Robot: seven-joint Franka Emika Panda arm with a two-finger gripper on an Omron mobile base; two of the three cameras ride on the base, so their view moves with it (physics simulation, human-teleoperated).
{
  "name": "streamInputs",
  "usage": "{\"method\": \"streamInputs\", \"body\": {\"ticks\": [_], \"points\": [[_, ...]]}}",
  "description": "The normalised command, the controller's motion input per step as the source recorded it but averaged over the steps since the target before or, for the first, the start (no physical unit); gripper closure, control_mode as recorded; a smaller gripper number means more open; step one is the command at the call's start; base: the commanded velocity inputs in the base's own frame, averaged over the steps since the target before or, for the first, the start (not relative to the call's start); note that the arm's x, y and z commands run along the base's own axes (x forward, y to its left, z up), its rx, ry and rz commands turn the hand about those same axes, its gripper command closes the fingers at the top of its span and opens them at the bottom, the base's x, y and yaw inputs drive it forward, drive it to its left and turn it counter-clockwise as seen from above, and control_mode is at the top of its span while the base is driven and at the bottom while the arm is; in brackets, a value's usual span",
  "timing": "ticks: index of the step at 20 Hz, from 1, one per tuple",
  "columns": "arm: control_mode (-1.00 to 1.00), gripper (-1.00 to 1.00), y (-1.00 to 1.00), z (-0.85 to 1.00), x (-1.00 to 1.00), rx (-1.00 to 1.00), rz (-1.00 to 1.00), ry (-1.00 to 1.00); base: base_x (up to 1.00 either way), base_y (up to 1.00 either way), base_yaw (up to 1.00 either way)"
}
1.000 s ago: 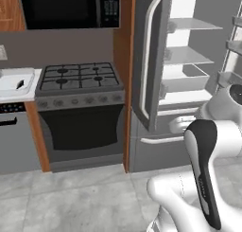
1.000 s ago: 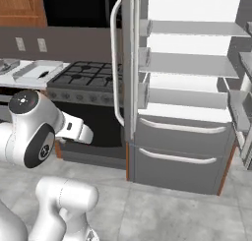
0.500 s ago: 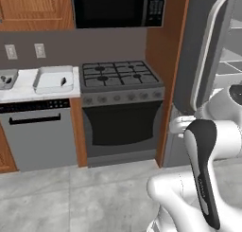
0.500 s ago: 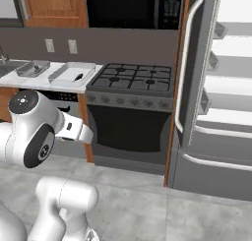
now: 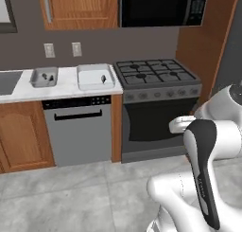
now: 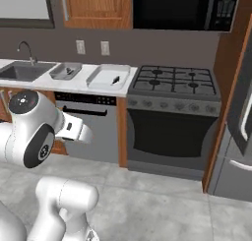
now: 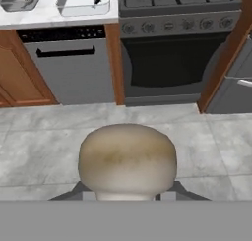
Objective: Place one mushroom and one fish in each tupperware on the nearby counter, to pack two identical lunches.
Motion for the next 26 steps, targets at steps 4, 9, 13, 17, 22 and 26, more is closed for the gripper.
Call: {"method": "streamInputs", "body": {"ticks": [4, 9, 13, 17, 22, 26], "points": [[1.00, 1.00, 0.00, 0.00, 0.00, 0.00, 0.00, 0.00, 0.29, 1.00, -0.01], [1.00, 1.00, 0.00, 0.00, 0.00, 0.00, 0.00, 0.00, 0.62, 0.81, -0.02], [1.00, 1.00, 0.00, 0.00, 0.00, 0.00, 0.00, 0.00, 0.99, -0.05, -0.06], [1.00, 1.00, 0.00, 0.00, 0.00, 0.00, 0.00, 0.00, 1.00, -0.37, -0.02], [1.00, 1.00, 0.00, 0.00, 0.00, 0.00, 0.00, 0.00, 1.00, -0.14, 0.00], [1.00, 1.00, 0.00, 0.00, 0.00, 0.00, 0.00, 0.00, 1.00, 0.00, -0.01]]}}
